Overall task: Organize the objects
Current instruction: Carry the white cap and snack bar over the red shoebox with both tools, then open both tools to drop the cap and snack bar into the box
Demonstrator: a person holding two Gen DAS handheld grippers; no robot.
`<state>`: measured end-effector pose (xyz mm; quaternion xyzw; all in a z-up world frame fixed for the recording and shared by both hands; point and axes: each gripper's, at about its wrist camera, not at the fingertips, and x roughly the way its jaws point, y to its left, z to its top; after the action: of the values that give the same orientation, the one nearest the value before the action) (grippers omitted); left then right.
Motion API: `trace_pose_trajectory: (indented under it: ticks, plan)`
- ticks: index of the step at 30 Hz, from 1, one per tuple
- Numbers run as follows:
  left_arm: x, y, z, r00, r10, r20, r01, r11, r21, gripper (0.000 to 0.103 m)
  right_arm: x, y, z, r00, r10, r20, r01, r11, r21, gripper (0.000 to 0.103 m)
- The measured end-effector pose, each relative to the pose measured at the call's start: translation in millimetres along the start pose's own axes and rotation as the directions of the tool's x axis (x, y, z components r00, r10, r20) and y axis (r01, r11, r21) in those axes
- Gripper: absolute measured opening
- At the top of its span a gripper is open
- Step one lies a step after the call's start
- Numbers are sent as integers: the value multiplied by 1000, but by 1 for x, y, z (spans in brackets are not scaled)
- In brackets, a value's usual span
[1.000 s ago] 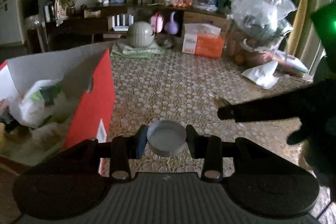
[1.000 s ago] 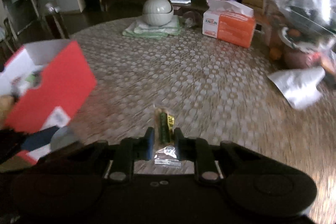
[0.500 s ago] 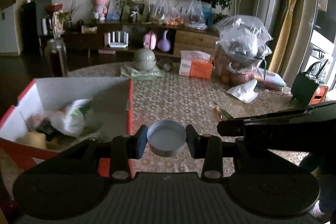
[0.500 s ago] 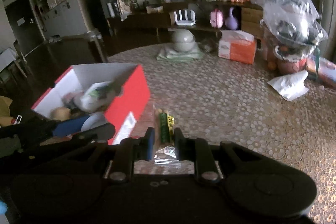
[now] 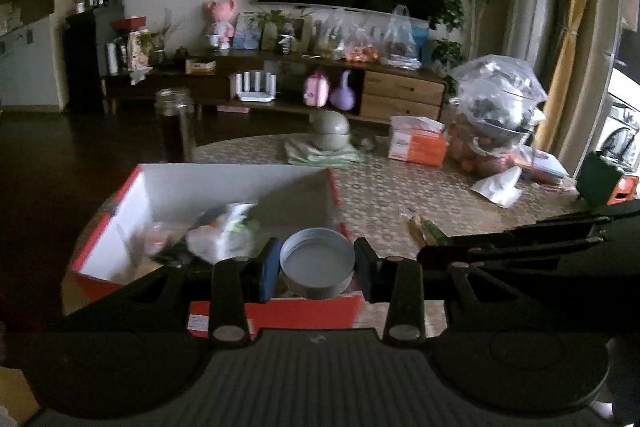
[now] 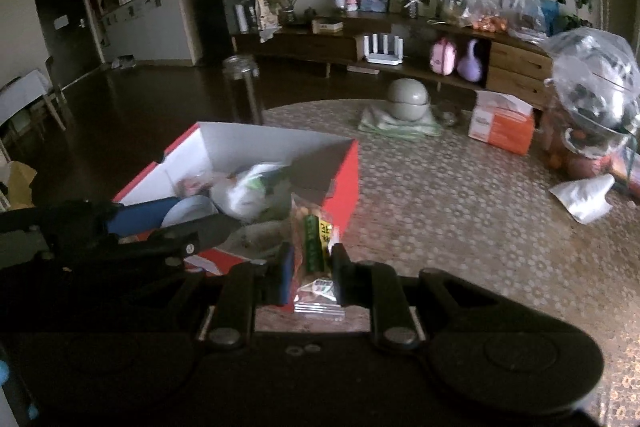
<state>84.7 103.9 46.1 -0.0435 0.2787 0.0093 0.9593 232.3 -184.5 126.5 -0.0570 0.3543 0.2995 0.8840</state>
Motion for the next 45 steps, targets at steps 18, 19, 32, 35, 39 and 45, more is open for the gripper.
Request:
trace_pose_trajectory:
  ticks: [18, 19, 32, 35, 39, 45]
  plan:
    - [38, 96, 28, 991, 130, -26, -127, 987, 101, 38, 76, 41, 31, 998, -65, -23, 63, 996, -68, 19]
    - [44, 100, 28, 990, 134, -36, -130, 986, 105, 38, 83, 41, 32, 997, -67, -32, 65, 996, -68, 19]
    - [130, 106, 5, 963, 110, -248, -67, 982, 177, 38, 162, 41, 28, 984, -101, -146, 87, 992, -96, 19]
    - [145, 104, -3, 952, 109, -287, -54, 980, 191, 38, 171, 45, 27, 982, -98, -164, 80, 990, -112, 19]
    - [160, 103, -8, 940, 88, -330, -29, 983, 181, 38, 181, 51, 22, 977, -121, -178, 95, 984, -148, 20]
    - [168, 102, -13, 930, 90, -355, -14, 977, 211, 38, 182, 53, 22, 976, -130, -177, 99, 980, -172, 20]
